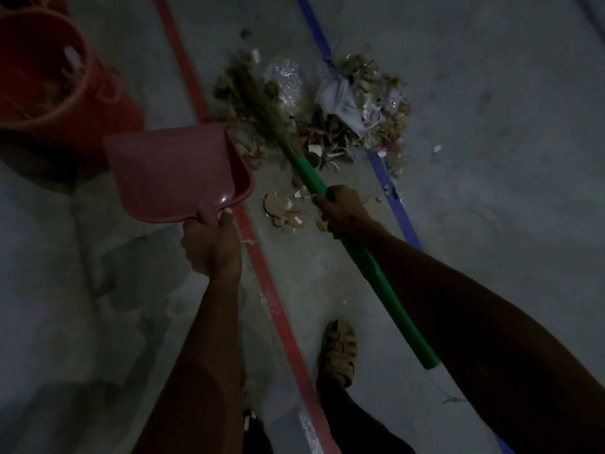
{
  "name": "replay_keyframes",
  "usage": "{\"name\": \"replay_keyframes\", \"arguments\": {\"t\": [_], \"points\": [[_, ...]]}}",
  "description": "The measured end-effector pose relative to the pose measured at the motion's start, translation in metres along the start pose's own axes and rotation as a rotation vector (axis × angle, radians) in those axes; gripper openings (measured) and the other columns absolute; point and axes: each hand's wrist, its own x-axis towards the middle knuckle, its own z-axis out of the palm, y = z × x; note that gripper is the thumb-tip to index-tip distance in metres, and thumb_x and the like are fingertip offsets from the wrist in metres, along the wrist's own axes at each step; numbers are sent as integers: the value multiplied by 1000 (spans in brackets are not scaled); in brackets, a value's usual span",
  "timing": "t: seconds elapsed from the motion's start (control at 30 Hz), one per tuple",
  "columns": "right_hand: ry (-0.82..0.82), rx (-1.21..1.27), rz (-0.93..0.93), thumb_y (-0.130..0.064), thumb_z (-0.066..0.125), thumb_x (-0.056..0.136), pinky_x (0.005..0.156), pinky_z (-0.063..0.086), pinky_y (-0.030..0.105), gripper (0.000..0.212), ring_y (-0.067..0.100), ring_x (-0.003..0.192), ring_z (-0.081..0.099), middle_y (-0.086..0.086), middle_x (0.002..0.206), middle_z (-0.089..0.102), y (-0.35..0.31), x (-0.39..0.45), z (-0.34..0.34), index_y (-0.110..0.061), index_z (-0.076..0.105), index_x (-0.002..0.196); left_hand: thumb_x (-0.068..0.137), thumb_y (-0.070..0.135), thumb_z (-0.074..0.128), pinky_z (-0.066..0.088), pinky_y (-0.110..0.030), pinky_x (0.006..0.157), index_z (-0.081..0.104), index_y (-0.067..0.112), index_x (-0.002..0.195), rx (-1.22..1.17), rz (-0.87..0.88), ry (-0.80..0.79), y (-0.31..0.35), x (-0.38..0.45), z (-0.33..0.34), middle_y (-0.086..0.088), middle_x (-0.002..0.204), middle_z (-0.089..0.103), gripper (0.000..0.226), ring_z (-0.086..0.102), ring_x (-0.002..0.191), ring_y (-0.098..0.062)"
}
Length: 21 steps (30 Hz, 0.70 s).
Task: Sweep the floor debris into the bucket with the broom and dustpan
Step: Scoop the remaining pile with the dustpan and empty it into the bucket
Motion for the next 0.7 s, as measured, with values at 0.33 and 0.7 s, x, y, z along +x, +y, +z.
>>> {"name": "replay_keyframes", "arguments": {"t": [0.33,0.7], "points": [[-13,-50,-33,-31,52,104,51,54,27,40,18,52,66,20,80,71,-62,57,70,2,61,84,79,50,72,45,-39,68,63,5,104,4,-52,46,-26,87,-23,-19,101,69,52,66,94,-39],[-156,-81,269,-26,60,101,32,38,14,29,13,50,58,6,71,61,-116,144,171,2,64,104,63,69,61,59,-47,64,58,16,90,16,44,-38,-55,202,-27,-7,83,69,59,68,66,-34]]}}
